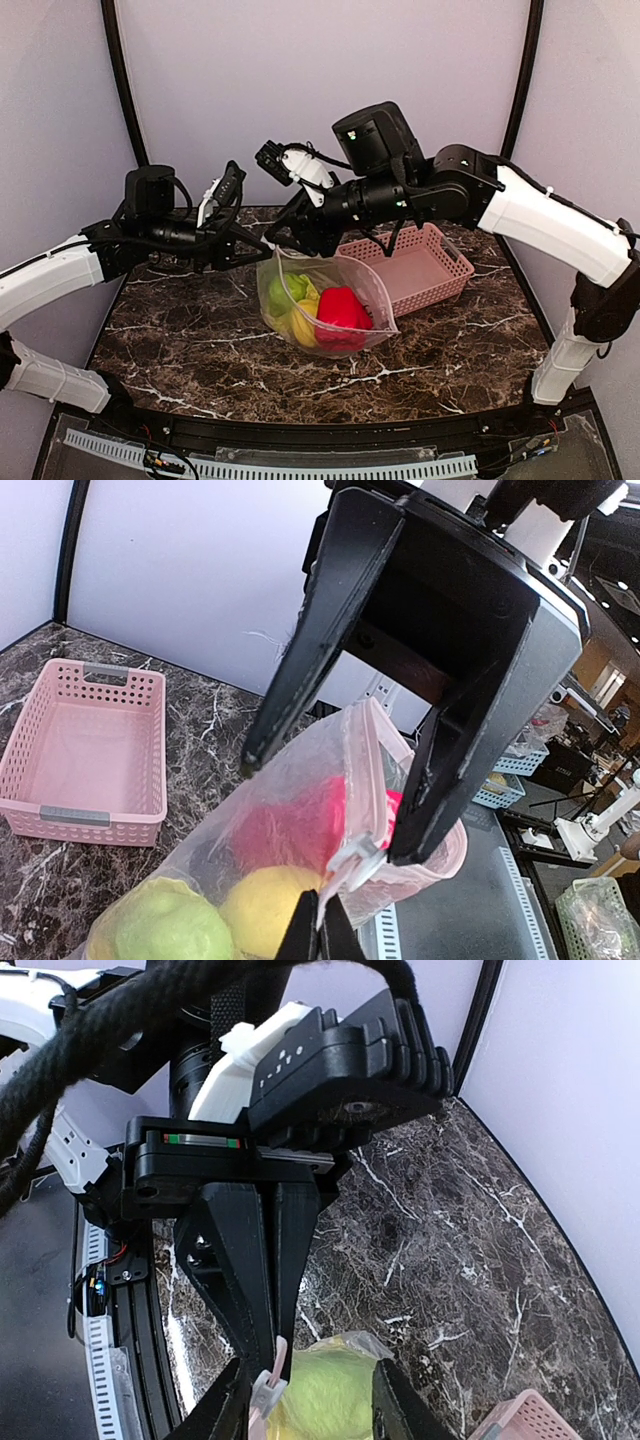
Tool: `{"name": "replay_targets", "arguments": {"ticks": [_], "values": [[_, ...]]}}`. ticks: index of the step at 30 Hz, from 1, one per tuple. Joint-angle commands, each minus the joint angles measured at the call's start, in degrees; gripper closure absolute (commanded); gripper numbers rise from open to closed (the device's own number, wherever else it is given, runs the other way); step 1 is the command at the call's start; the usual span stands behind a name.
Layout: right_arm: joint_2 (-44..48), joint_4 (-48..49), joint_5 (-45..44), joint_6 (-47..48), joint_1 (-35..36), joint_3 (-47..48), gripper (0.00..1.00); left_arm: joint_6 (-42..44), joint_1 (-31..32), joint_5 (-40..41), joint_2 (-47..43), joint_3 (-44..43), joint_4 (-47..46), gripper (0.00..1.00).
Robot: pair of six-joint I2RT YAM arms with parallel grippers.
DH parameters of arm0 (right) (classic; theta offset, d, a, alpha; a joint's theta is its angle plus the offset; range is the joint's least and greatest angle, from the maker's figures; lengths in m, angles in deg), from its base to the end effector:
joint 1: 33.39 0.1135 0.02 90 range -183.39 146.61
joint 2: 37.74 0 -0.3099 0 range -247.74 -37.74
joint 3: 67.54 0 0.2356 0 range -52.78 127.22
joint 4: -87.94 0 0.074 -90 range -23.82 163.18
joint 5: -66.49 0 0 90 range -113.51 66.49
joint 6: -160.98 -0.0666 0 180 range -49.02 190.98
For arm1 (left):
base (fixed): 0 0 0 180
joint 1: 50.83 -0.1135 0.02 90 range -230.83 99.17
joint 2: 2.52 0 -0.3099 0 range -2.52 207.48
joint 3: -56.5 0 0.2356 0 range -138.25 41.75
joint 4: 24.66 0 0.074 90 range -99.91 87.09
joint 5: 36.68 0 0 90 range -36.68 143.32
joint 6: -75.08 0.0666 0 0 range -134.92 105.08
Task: Place the food in the zip-top bag and seal the zipper
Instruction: Hold the zipper from the zipper food storage bag.
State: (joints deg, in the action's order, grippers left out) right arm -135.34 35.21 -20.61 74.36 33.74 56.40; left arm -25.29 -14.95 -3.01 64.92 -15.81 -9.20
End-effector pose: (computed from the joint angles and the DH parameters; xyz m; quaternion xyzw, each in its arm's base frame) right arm 0.1516 0.3680 0.4628 -0.5013 0.6861 0.2965 0.4361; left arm 0.1659 -0.1884 0.3993 0.4438 0.5949 -0.5551 0.3753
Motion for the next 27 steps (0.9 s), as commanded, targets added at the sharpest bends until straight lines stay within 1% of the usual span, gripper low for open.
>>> {"name": "replay_targets", "arguments": {"ticks": [1, 6, 11, 18, 22, 27], "values": [[-0.6, -1.8, -2.7, -1.4, 0.9, 1.4, 0.61, -0.2, 0.1, 0.9, -1.9, 1.0, -2.7, 0.99], [-0.7, -2.1, -2.7, -2.0, 2.0, 1.7, 0.60, -0.6, 0.0, 1.4, -1.7, 1.1, -3.2, 0.99], [-1.1, -2.5, -5.3, -2.6, 2.3, 2.2, 0.61, -0.7, 0.1, 1.5, -1.7, 1.1, -3.3, 0.99], [-2.3, -3.5, -6.2, -3.2, 2.5, 3.2, 0.71, -0.9, 0.1, 1.6, -1.8, 1.2, -3.5, 0.99], [-3.0, -4.3, -6.3, -3.4, 2.7, 4.1, 0.73, -0.8, 0.1, 2.0, -2.1, 1.4, -3.5, 0.99], [-3.0, -4.7, -6.9, -3.4, 2.9, 4.2, 0.80, -0.5, 0.1, 2.6, -2.4, 1.5, -3.4, 0.99]]}}
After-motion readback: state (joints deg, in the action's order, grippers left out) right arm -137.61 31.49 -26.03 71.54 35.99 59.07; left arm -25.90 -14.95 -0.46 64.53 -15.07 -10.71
